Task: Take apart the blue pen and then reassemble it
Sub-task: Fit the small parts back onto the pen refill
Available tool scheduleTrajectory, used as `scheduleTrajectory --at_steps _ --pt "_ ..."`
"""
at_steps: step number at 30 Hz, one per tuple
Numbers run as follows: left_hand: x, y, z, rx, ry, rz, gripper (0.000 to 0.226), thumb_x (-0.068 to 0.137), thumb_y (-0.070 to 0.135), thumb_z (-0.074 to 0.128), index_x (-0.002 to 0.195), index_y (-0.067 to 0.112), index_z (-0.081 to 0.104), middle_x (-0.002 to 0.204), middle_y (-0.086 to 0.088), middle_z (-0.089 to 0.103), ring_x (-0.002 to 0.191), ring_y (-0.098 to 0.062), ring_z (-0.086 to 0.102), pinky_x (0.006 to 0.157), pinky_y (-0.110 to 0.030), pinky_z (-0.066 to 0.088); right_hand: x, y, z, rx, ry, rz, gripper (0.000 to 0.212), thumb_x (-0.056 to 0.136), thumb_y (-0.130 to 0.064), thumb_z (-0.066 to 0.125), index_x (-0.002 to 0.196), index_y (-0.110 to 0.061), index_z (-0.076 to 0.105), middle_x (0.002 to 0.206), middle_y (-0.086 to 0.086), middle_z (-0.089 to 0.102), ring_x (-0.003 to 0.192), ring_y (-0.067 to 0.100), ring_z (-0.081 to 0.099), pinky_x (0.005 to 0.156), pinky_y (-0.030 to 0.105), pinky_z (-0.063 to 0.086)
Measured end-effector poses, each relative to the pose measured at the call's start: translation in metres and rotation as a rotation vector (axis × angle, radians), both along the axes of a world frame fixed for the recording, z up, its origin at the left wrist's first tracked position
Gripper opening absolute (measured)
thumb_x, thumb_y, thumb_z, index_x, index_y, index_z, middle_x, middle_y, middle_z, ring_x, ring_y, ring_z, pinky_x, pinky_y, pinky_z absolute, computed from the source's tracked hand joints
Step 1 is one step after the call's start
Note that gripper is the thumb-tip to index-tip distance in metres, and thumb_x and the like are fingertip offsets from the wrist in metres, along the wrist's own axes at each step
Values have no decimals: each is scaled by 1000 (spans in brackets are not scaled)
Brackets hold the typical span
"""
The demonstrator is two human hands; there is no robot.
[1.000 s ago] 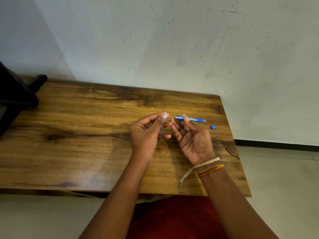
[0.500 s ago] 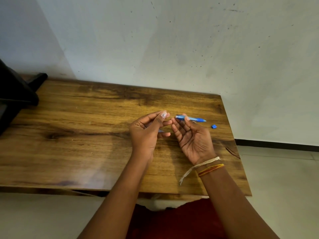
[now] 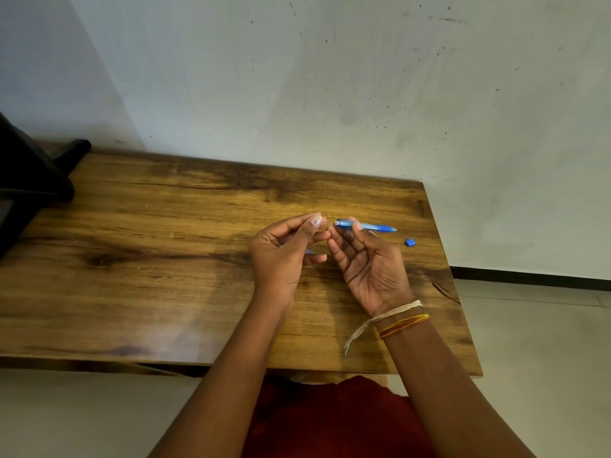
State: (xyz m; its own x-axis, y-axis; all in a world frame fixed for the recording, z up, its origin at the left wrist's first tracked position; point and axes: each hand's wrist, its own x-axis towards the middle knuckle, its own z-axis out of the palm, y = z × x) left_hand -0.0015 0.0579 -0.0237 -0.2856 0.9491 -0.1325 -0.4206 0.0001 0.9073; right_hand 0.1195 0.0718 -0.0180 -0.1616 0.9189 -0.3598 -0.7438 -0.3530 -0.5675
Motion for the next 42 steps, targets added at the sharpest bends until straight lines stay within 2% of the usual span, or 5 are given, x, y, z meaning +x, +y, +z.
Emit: scheduleTrajectory --at_steps 11,23,27,33,42 --pt "1 0 -4 117 245 -32 20 84 7 68 96 22 73 95 4 74 64 -1 63 43 -16 46 -2 1 -7 -6 -57 79 18 90 -15 55 101 -4 64 80 8 71 72 15 71 67 24 59" --pt "2 2 -2 229 381 -49 29 79 4 71 105 17 69 103 3 71 100 -6 66 87 -22 52 -5 0 -12 -44 222 356 21 89 -31 54 90 -13 66 54 -5 39 39 3 39 32 12 30" --pt "3 2 2 274 371 33 25 85 5 66 106 18 69 104 6 71 100 -5 66 80 -26 56 -1 1 -6 -67 -187 317 33 87 -45 55 77 -13 61 51 -5 33 36 5 31 30 15 21" --pt "7 -2 5 325 496 203 20 93 10 56 111 16 64 108 0 69 104 -7 64 84 -27 54 29 2 -14 245 -1475 -246 27 87 -26 64 70 -4 61 58 -1 53 54 12 47 53 24 33" --pt "24 -3 3 430 577 83 23 97 11 51 116 11 64 115 -2 68 111 -12 62 93 -33 52 63 2 -20 107 -1839 -220 17 86 -18 63 99 -10 71 91 10 72 75 15 57 71 24 45"
